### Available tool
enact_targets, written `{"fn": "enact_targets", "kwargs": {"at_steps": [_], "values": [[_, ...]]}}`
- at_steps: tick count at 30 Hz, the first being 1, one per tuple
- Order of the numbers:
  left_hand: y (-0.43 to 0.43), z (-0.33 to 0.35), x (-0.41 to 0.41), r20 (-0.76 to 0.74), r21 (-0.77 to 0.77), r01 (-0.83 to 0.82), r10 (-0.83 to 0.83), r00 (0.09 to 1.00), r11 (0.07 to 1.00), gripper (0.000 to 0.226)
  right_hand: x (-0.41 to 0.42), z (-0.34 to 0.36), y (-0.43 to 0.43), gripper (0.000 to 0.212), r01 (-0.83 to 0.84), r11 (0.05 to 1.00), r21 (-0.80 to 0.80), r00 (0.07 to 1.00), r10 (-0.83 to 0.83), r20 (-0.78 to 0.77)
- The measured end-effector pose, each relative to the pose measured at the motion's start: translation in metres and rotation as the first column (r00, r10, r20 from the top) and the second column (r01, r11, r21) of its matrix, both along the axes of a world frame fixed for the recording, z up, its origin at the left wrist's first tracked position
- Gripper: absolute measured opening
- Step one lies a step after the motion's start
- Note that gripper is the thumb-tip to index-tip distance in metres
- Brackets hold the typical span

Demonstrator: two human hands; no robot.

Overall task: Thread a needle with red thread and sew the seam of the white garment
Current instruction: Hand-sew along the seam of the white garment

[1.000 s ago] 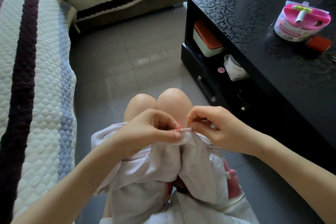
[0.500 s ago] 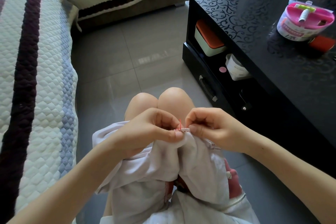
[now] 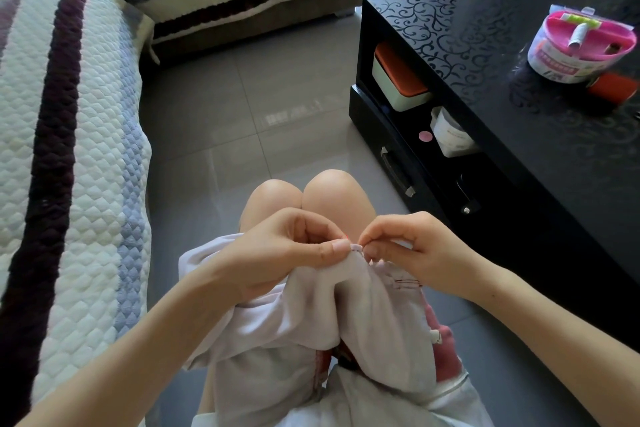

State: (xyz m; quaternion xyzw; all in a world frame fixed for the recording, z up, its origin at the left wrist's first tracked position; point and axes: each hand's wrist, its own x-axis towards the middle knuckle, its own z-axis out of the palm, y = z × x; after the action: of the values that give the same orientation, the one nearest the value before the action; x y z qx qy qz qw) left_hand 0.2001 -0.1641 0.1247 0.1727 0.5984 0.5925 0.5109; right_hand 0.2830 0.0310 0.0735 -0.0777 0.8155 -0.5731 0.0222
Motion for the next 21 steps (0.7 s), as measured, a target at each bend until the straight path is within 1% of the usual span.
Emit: {"fn": "enact_targets", "kwargs": {"at_steps": [2, 3, 6, 8, 10, 11, 13, 15, 17, 18, 19, 21], "values": [[0.001, -0.001, 0.002, -0.075, -0.006, -0.023, 0.023, 0.997, 1.0, 0.016, 0.0, 0.0, -0.001, 0.018, 0.032, 0.997, 0.075, 0.995, -0.025, -0.098], [0.002, -0.002, 0.003, -0.127, -0.009, -0.047, 0.046, 0.991, 0.999, 0.013, 0.0, 0.0, -0.002, 0.021, 0.045, 0.995, 0.085, 0.991, -0.034, -0.131], [0.005, -0.002, 0.007, -0.249, 0.004, -0.147, 0.143, 0.958, 0.989, 0.005, 0.002, 0.0, -0.008, 0.019, 0.064, 0.998, 0.0, 0.985, -0.063, -0.16], [0.009, -0.003, 0.009, -0.292, 0.019, -0.228, 0.224, 0.93, 0.973, 0.008, 0.002, 0.0, -0.014, 0.014, 0.082, 0.994, -0.07, 0.982, -0.093, -0.167], [0.012, -0.003, 0.011, -0.329, 0.019, -0.318, 0.306, 0.893, 0.948, 0.025, 0.002, 0.002, -0.019, 0.009, 0.121, 0.985, -0.125, 0.983, -0.136, -0.125], [0.013, -0.004, 0.011, -0.314, 0.018, -0.354, 0.341, 0.886, 0.935, 0.03, 0.002, 0.003, -0.021, 0.007, 0.141, 0.976, -0.168, 0.986, -0.153, -0.061], [0.015, -0.006, 0.011, -0.254, -0.001, -0.396, 0.383, 0.888, 0.918, 0.034, 0.002, 0.009, -0.023, 0.015, 0.191, 0.957, -0.217, 0.981, -0.179, 0.071], [0.015, -0.011, 0.011, -0.204, -0.028, -0.425, 0.411, 0.888, 0.905, 0.033, 0.005, 0.013, -0.021, 0.023, 0.198, 0.968, -0.153, 0.978, -0.186, 0.091], [0.015, -0.013, 0.01, -0.158, -0.036, -0.449, 0.439, 0.885, 0.893, 0.028, 0.009, 0.015, -0.019, 0.027, 0.162, 0.986, -0.032, 0.986, -0.161, 0.043], [0.015, -0.015, 0.01, -0.144, -0.034, -0.454, 0.446, 0.884, 0.89, 0.026, 0.011, 0.015, -0.02, 0.029, 0.158, 0.986, 0.053, 0.987, -0.158, -0.014], [0.015, -0.016, 0.01, -0.141, -0.032, -0.454, 0.446, 0.884, 0.89, 0.024, 0.012, 0.014, -0.023, 0.029, 0.189, 0.973, 0.132, 0.979, -0.177, -0.099], [0.016, -0.017, 0.01, -0.145, -0.024, -0.443, 0.435, 0.888, 0.896, 0.023, 0.011, 0.014, -0.029, 0.027, 0.325, 0.924, 0.203, 0.916, -0.255, -0.31]]}}
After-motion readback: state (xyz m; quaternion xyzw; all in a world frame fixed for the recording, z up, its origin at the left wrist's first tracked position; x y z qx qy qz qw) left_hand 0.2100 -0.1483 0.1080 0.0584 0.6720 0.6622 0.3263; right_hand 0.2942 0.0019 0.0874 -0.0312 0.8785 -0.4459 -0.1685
